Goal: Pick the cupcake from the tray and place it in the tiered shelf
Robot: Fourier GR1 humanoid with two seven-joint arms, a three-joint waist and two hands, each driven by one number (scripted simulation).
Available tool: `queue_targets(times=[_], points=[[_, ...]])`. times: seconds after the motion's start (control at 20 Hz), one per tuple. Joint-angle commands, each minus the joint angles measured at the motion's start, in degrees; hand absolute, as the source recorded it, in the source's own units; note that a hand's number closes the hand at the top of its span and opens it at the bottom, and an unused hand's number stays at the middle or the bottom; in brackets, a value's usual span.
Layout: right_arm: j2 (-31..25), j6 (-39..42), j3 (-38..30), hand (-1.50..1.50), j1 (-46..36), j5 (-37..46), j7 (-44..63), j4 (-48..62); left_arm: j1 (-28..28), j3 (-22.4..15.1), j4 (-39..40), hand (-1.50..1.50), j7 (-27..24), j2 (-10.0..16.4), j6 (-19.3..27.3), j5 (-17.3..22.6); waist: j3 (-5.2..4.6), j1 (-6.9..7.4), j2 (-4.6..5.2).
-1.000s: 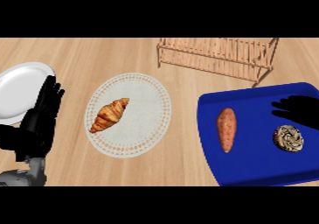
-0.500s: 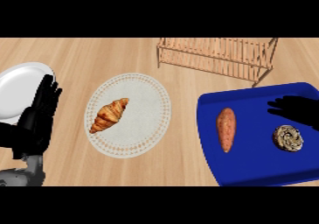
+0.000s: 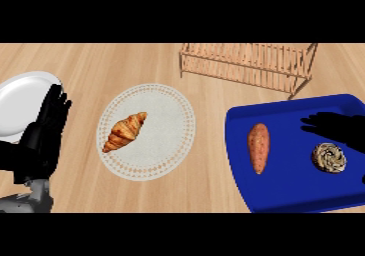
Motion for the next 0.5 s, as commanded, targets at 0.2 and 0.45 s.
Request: queue_targets(times=[0.2, 0.45], points=[[4.90, -1.15, -0.55, -1.50, 0.02, 3.36, -3.48, 2.39, -3.54, 4.21, 6.42, 0.00, -2.15, -1.46, -4.35, 0.49, -0.02, -0.27, 0.01], [6.26, -1.66, 0.09, -1.50, 1.98, 6.45, -3.32, 3.50, -0.89, 3.55, 3.98, 0.00, -3.13, -3.15, -3.72, -2.56, -0.02, -0.28, -0.04]])
